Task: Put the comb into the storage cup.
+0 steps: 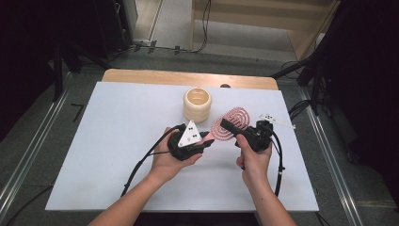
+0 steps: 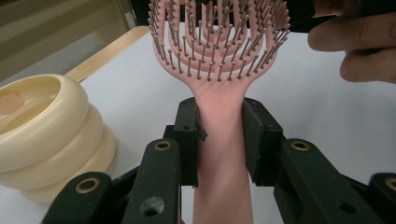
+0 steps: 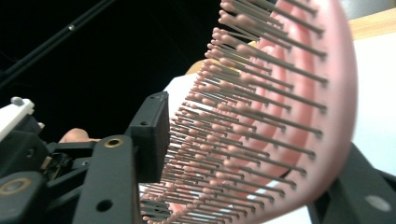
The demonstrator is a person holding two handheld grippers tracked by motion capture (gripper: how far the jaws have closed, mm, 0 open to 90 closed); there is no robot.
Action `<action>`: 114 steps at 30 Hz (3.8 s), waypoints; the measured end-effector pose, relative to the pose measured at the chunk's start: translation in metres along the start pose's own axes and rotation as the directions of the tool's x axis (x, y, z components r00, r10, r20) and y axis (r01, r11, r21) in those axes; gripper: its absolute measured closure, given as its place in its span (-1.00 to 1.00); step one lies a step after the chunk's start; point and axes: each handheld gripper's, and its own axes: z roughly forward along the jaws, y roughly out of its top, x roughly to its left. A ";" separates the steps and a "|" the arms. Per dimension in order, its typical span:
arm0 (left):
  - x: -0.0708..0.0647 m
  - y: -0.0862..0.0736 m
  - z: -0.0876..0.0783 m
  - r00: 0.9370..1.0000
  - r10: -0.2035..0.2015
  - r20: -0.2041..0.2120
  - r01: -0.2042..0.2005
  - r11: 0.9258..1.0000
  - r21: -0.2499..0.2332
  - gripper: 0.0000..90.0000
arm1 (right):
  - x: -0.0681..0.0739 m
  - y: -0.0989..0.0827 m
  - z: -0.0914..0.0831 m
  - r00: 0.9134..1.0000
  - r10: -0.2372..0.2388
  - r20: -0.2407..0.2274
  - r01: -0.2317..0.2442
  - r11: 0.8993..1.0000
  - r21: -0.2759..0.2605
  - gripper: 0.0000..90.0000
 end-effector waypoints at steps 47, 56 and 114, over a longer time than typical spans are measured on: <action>0.043 -0.058 -0.071 0.967 -0.254 -0.025 0.244 0.947 -0.211 -1.00 | 0.015 0.004 0.006 0.981 -0.176 -0.085 0.176 0.984 -0.004 0.38; 0.047 -0.075 -0.093 0.967 -0.238 -0.087 0.215 0.953 -0.214 -1.00 | 0.016 0.007 0.009 0.977 -0.191 -0.089 0.191 0.982 -0.008 0.38; 0.052 -0.157 -0.185 0.918 -0.296 -0.264 0.243 0.946 -0.214 -1.00 | 0.017 0.044 0.017 0.958 -0.283 -0.054 0.281 0.959 -0.033 0.38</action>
